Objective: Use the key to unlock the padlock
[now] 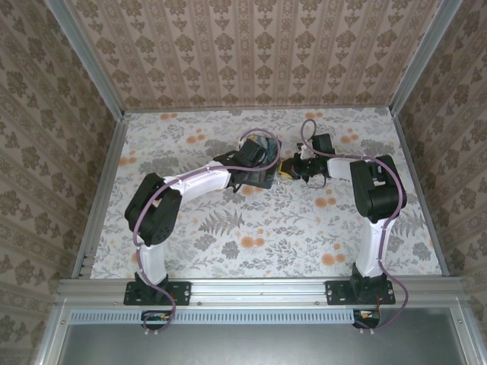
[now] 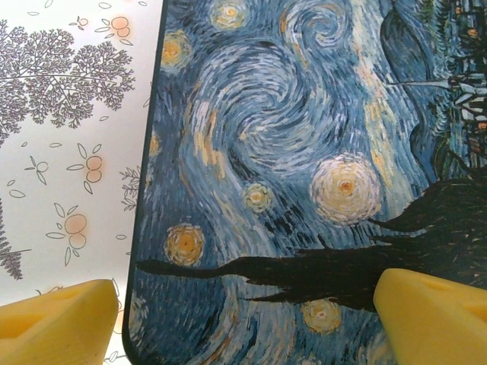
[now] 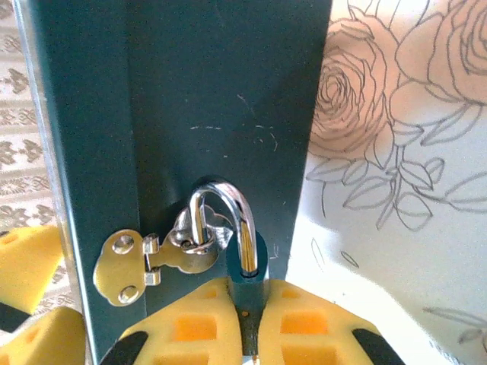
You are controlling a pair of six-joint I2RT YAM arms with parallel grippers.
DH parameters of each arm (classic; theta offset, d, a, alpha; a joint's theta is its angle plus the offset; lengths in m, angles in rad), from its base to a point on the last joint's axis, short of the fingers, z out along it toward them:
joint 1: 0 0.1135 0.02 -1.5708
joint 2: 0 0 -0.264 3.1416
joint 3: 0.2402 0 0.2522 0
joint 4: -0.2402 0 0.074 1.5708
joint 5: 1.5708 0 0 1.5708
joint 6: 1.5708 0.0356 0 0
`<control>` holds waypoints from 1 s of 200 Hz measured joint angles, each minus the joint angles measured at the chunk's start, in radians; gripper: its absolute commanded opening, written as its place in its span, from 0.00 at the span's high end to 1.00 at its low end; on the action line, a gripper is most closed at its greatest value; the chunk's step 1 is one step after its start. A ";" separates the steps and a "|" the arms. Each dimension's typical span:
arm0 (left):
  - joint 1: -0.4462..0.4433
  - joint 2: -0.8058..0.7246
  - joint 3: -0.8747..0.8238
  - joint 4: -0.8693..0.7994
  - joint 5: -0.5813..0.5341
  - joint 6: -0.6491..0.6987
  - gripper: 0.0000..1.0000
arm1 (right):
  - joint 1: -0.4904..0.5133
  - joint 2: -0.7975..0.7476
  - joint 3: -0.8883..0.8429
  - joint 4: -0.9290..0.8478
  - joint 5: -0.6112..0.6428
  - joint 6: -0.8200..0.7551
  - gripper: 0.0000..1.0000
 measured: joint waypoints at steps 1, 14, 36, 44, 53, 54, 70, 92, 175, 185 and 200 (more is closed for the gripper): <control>0.000 0.000 0.000 0.000 0.000 0.000 0.08 | 0.000 0.001 0.000 0.003 -0.001 0.003 1.00; 0.001 0.004 0.000 0.010 0.000 0.000 0.09 | -0.001 0.016 0.000 0.052 -0.013 0.068 1.00; 0.004 0.011 0.002 0.024 0.000 0.000 0.09 | -0.004 0.051 0.007 0.138 -0.045 0.175 1.00; 0.006 0.013 0.002 0.029 0.001 0.000 0.09 | -0.005 0.060 0.019 0.141 -0.051 0.187 1.00; 0.007 0.013 0.002 0.034 0.003 0.000 0.09 | -0.005 0.062 0.034 0.119 -0.050 0.183 1.00; 0.007 0.013 0.002 0.034 0.003 0.000 0.09 | -0.005 0.062 0.036 0.114 -0.048 0.182 1.00; 0.007 0.014 0.002 0.037 0.003 0.000 0.09 | -0.005 0.062 0.072 0.030 -0.033 0.138 1.00; 0.007 0.016 0.002 0.043 0.009 0.000 0.09 | -0.003 0.051 0.117 -0.097 0.015 0.049 1.00; 0.007 0.019 -0.002 0.064 0.042 0.003 0.10 | 0.033 0.005 0.184 -0.358 0.264 -0.201 1.00; 0.008 0.019 -0.002 0.064 0.045 0.003 0.11 | 0.035 0.004 0.184 -0.357 0.268 -0.204 1.00; 0.008 0.019 -0.002 0.064 0.048 0.004 0.11 | 0.035 0.005 0.184 -0.350 0.264 -0.199 1.00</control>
